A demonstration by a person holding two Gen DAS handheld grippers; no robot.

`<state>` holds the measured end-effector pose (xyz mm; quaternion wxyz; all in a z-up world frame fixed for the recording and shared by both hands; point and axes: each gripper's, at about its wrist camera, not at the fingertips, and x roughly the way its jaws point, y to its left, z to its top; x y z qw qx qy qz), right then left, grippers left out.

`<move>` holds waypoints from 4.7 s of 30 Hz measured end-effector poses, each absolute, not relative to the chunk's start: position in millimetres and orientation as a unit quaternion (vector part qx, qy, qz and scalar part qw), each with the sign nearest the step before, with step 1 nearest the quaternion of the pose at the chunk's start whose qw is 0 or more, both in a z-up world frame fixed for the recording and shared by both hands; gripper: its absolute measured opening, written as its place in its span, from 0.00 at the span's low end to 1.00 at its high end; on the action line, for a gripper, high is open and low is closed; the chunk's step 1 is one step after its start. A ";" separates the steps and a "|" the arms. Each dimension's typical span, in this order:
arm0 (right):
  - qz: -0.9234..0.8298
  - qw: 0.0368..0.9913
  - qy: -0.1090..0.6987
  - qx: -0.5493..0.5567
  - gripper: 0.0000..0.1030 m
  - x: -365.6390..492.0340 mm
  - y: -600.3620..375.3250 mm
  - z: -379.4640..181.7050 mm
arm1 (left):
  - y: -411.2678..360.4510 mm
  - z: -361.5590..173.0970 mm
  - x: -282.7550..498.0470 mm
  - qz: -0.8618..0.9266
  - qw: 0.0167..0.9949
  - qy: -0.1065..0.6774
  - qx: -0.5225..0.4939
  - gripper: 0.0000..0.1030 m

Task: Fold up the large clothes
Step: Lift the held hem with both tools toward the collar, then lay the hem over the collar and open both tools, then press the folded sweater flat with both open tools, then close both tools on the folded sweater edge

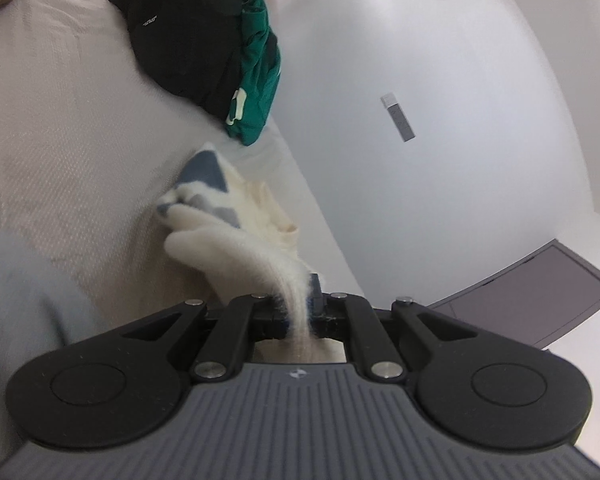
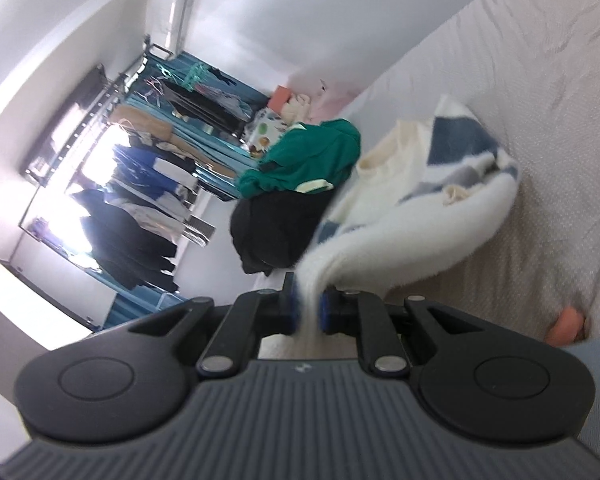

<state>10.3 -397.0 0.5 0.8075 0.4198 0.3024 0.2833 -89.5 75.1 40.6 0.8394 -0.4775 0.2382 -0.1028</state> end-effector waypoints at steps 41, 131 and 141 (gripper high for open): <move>0.138 0.804 0.286 0.502 0.14 386.9 -342.1 -164.8 | 80.3 -97.1 358.9 -0.029 0.892 0.277 -0.356 0.08; 0.184 0.878 0.372 0.237 0.60 182.4 -243.7 -108.9 | -39.1 -71.3 146.5 -0.092 0.906 0.360 -0.200 0.77; 0.193 0.792 0.440 0.376 0.86 202.5 -250.2 -152.4 | -30.9 -82.2 158.5 -0.094 0.892 0.372 -0.240 0.87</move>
